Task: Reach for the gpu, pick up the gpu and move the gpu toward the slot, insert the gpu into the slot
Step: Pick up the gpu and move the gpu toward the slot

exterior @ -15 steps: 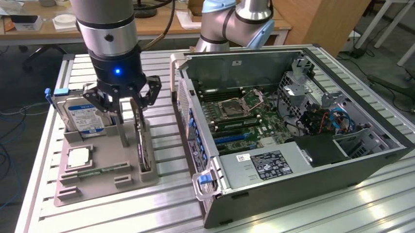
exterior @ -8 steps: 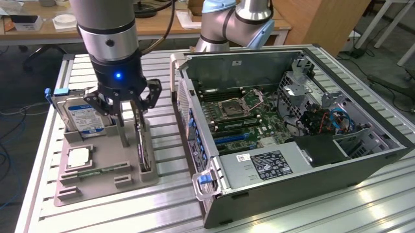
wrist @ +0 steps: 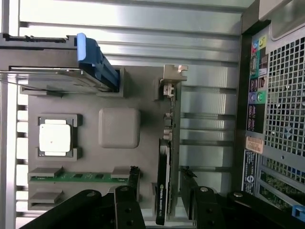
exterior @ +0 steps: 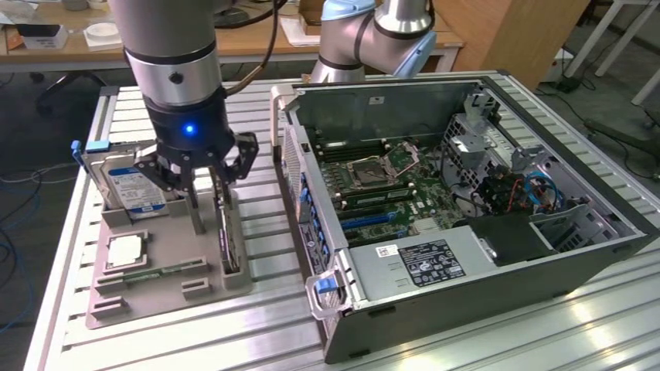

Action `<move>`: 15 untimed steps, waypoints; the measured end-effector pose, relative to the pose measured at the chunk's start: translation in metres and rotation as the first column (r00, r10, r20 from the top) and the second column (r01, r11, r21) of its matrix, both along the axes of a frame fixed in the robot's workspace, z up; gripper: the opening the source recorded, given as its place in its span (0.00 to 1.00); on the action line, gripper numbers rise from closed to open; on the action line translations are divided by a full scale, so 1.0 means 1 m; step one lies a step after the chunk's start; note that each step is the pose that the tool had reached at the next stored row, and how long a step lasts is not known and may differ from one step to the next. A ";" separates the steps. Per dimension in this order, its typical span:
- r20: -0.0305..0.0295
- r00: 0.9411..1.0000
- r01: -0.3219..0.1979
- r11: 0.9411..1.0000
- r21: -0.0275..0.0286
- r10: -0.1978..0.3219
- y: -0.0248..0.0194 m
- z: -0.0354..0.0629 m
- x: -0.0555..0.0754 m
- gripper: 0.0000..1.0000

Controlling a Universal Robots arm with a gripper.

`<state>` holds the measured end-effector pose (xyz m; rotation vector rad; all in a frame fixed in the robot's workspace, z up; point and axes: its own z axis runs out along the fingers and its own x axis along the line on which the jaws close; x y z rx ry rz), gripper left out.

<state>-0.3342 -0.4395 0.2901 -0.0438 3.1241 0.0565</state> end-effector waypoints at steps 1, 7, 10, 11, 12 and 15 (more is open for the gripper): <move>0.000 1.000 0.000 1.000 0.000 0.000 0.0000 -0.0013 0.000 0.47; 0.000 1.000 0.000 1.000 0.000 0.000 -0.0001 -0.0101 0.001 0.47; 0.000 1.000 0.000 1.000 0.000 0.000 0.0002 -0.0137 0.002 0.47; 0.000 1.000 0.000 1.000 0.000 0.000 0.0003 -0.0149 0.003 0.47; 0.000 1.000 0.000 1.000 0.000 0.000 0.0003 -0.0160 0.004 0.47; 0.000 1.000 0.000 1.000 0.000 0.000 0.0004 -0.0190 0.006 0.47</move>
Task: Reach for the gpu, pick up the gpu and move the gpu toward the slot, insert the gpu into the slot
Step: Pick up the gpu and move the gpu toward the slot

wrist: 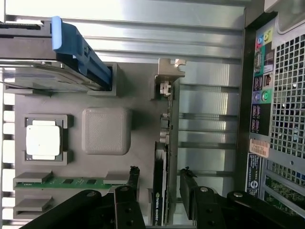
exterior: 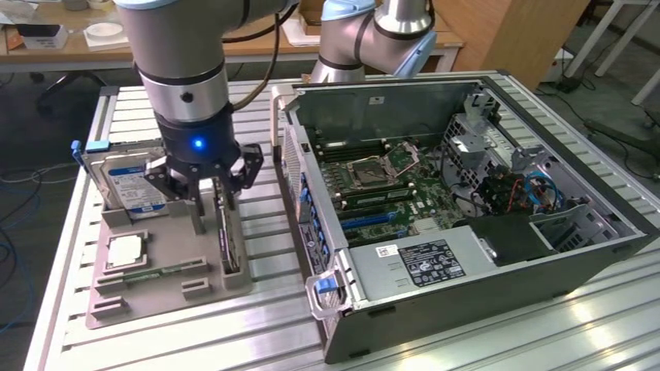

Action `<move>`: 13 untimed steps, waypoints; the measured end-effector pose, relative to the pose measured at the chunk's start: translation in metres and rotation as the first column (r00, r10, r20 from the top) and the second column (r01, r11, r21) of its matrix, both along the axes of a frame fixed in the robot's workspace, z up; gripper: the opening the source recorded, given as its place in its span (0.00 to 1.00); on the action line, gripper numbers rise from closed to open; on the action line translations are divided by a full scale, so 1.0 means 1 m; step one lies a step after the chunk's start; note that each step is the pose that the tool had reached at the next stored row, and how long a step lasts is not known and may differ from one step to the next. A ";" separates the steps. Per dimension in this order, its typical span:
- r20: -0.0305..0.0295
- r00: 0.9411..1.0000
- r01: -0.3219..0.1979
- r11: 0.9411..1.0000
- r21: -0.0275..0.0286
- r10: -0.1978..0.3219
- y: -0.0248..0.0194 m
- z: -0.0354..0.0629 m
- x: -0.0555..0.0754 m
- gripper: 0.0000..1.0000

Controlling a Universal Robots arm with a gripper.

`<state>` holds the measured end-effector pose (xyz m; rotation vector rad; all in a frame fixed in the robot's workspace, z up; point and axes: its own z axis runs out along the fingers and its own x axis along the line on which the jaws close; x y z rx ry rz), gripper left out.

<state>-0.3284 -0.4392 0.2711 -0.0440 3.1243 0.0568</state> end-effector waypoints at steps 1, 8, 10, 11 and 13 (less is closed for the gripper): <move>0.000 1.000 0.000 1.000 0.000 0.000 0.0000 -0.0009 0.000 0.47; 0.000 1.000 0.000 1.000 0.000 0.000 0.0000 -0.0055 0.000 0.47; 0.000 1.000 0.000 1.000 0.000 0.000 0.0000 -0.0066 0.000 0.47; 0.000 1.000 0.000 1.000 0.000 0.000 0.0000 -0.0072 0.000 0.47; 0.000 1.000 0.000 1.000 0.000 0.000 0.0000 -0.0083 0.000 0.47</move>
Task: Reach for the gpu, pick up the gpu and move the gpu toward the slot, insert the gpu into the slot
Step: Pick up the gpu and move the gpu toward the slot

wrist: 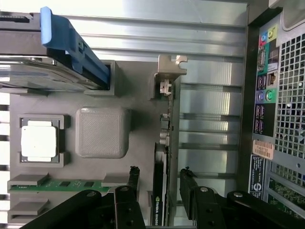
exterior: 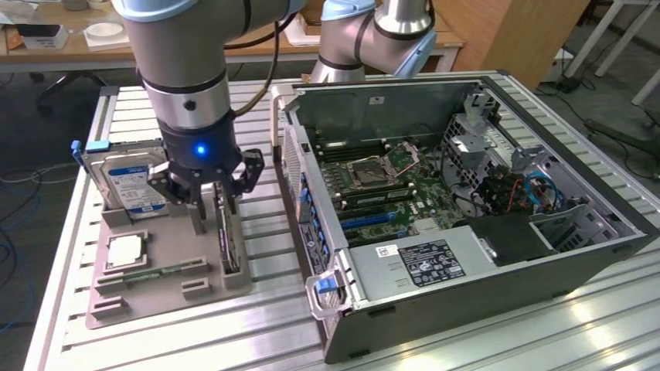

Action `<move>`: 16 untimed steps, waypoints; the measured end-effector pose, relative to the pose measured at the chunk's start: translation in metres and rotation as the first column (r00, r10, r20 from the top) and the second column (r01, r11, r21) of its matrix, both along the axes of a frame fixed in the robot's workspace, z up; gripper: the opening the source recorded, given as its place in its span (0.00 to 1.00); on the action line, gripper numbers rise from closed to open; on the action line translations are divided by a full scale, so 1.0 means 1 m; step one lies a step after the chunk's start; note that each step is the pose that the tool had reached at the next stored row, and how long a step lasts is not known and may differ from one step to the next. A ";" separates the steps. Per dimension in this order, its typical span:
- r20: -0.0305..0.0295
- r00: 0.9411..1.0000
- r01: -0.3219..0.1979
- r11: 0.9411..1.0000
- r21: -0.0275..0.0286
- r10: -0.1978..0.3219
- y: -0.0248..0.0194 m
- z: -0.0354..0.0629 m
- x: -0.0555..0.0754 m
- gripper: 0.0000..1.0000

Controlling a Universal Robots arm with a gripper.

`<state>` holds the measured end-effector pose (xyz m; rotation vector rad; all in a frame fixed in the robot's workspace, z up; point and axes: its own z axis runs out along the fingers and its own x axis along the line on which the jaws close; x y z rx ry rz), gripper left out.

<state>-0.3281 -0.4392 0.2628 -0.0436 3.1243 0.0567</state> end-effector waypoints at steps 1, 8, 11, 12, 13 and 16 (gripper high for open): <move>0.000 1.000 0.000 1.000 0.000 0.000 0.0000 -0.0005 0.000 0.47; 0.000 1.000 0.000 1.000 0.000 0.000 0.0000 -0.0064 0.000 0.47; 0.000 1.000 0.000 1.000 0.000 0.000 0.0000 -0.0096 0.000 0.47; 0.000 1.000 0.000 1.000 0.000 0.000 0.0000 -0.0105 0.000 0.47; 0.000 1.000 0.000 1.000 0.000 0.000 0.0000 -0.0114 0.000 0.47; 0.000 1.000 0.000 1.000 0.000 0.000 0.0000 -0.0139 0.000 0.47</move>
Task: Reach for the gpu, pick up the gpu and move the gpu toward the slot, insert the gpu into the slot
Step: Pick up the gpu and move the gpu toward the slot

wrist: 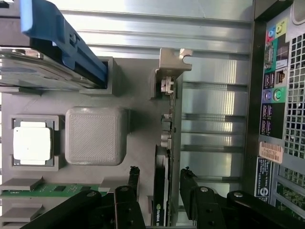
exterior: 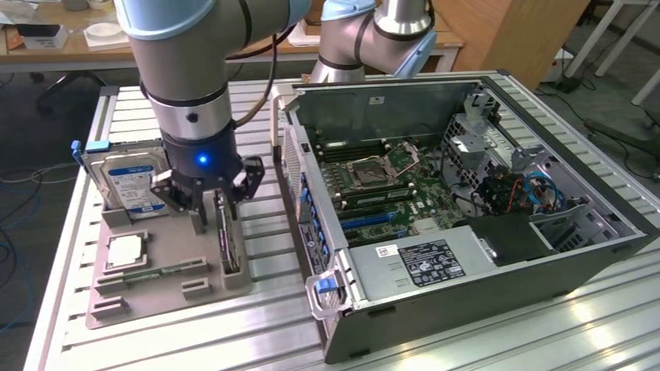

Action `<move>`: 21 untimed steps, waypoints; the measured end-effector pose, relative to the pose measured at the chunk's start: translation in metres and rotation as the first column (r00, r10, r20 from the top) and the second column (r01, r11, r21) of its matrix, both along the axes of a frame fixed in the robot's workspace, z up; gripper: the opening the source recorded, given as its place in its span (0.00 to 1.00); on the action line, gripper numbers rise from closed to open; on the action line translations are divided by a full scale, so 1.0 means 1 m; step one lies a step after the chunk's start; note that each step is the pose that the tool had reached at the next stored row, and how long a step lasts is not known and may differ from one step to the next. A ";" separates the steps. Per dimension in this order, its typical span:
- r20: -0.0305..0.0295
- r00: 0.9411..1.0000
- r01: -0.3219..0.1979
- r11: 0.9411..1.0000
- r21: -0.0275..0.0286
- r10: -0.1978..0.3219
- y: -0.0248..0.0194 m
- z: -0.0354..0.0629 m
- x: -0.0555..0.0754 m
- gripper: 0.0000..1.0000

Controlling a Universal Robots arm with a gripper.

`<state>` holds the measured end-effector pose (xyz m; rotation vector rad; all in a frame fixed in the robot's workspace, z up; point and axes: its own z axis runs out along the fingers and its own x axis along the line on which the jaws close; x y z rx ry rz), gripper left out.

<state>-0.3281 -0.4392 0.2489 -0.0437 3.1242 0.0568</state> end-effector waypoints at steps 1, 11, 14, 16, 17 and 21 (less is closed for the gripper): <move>0.000 1.000 0.000 1.000 0.000 0.000 0.0000 -0.0008 0.000 0.47; 0.000 1.000 0.000 1.000 0.000 0.000 0.0000 -0.0081 0.000 0.47; 0.000 1.000 0.000 1.000 0.000 0.000 0.0000 -0.0099 0.000 0.47; 0.000 1.000 0.000 1.000 0.000 0.000 -0.0001 -0.0108 0.000 0.47; 0.000 1.000 0.000 1.000 0.000 0.000 -0.0003 -0.0111 0.000 0.47; 0.000 1.000 0.000 1.000 0.000 0.000 -0.0012 -0.0129 0.000 0.47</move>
